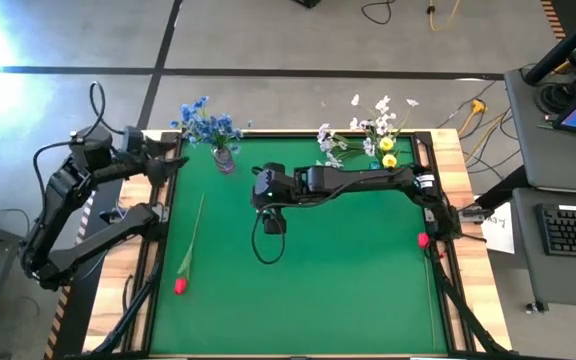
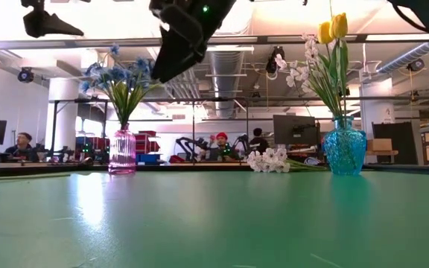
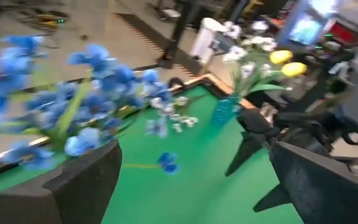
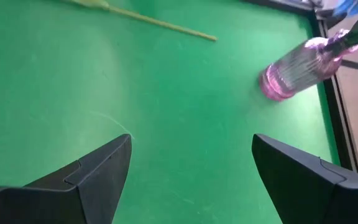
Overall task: Sort flowers into vase by color
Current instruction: Put the left red tulip into the purple vase
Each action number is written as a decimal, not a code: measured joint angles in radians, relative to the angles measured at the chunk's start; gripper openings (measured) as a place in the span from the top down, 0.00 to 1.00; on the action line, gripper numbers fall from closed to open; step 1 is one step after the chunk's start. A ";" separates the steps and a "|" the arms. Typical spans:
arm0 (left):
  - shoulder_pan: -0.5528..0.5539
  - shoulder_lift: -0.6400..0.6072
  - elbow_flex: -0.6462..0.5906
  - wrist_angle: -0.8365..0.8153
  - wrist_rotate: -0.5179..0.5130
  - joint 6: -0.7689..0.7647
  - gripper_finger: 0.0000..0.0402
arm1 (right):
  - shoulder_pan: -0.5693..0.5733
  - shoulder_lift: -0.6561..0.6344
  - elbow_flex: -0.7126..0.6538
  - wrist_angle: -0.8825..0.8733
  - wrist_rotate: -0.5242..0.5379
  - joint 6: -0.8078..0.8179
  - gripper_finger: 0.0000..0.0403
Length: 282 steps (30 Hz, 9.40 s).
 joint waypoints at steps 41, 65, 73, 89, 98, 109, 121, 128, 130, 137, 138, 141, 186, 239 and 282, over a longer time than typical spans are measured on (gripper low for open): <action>-0.389 -0.098 -0.163 -0.329 -0.060 -0.485 0.01 | 0.042 -0.018 -0.058 -0.024 0.046 -0.070 0.19; -0.543 0.283 -0.206 -0.391 -0.288 -0.612 0.08 | 0.042 -0.053 -0.063 -0.217 0.045 -0.114 0.19; -0.753 0.395 -0.208 -0.391 -0.388 -0.780 0.08 | 0.042 -0.124 -0.094 -0.244 0.045 -0.112 0.19; -0.928 0.720 -0.209 -0.350 -0.500 -0.867 0.08 | 0.064 -0.255 -0.262 -0.229 0.045 -0.021 0.19; -0.966 0.876 -0.210 -0.326 -0.472 -0.880 0.08 | 0.088 -0.300 -0.288 -0.230 0.045 -0.022 0.19; -0.977 1.002 -0.352 -0.256 -0.478 -0.965 0.10 | 0.096 -0.317 -0.308 -0.298 0.046 0.020 0.19; -1.001 1.012 -0.388 -0.160 -0.452 -0.970 0.30 | 0.142 -0.354 -0.308 -0.356 0.047 0.122 0.19; -1.049 1.009 -0.328 -0.140 -0.422 -0.957 0.48 | 0.196 -0.392 -0.308 -0.404 0.046 0.196 0.19; -1.065 1.008 -0.310 -0.124 -0.422 -0.946 0.53 | 0.215 -0.403 -0.308 -0.421 0.046 0.216 0.19; -1.125 1.009 -0.220 -0.096 -0.429 -0.930 0.75 | 0.285 -0.452 -0.308 -0.465 0.046 0.298 0.19; -1.136 1.009 -0.207 -0.085 -0.429 -0.923 0.78 | 0.295 -0.457 -0.308 -0.471 0.046 0.313 0.19; -1.173 1.009 -0.163 -0.076 -0.449 -0.909 0.88 | 0.325 -0.463 -0.308 -0.471 0.053 0.340 0.19; -1.314 0.997 -0.213 0.013 -0.375 -0.842 0.98 | 0.377 -0.446 -0.309 -0.396 0.153 0.346 0.19; -1.496 0.764 0.113 -0.032 -0.956 -0.454 0.57 | 0.347 -0.087 -0.548 0.558 0.122 0.345 0.19; -1.493 0.489 0.120 -0.006 -1.276 -0.150 0.57 | 0.255 0.233 -0.322 0.557 -0.145 0.270 0.50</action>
